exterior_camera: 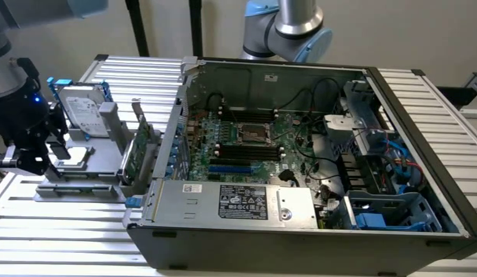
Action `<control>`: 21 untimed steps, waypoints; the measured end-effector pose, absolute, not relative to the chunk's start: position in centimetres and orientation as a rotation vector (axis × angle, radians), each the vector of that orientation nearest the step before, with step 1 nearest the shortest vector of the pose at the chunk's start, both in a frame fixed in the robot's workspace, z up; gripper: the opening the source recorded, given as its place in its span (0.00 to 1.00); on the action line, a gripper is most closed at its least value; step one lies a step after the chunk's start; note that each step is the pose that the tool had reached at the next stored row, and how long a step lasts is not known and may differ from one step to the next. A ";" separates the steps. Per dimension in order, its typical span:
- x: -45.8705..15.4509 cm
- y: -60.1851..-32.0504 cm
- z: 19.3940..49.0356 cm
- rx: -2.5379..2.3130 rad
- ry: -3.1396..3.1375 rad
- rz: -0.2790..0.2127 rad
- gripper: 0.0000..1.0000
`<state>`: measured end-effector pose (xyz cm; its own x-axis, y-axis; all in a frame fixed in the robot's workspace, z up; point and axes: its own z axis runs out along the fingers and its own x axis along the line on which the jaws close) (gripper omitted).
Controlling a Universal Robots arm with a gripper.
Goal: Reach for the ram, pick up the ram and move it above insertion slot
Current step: 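Pick up the ram and move it above insertion slot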
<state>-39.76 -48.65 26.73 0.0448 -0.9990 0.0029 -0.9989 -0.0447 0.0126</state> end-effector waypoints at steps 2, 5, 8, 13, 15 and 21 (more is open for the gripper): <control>-39.7 -48.7 26.4 2.263 -2.164 -0.010 0.48; -39.7 -48.7 25.8 2.263 -2.164 -0.010 0.48; -39.6 -48.7 25.3 2.263 -2.164 -0.010 0.48; -39.5 -48.7 24.4 2.263 -2.164 -0.010 0.48; -39.5 -48.7 24.0 2.263 -2.164 -0.010 0.48; -39.3 -48.7 22.9 2.262 -2.165 -0.010 0.48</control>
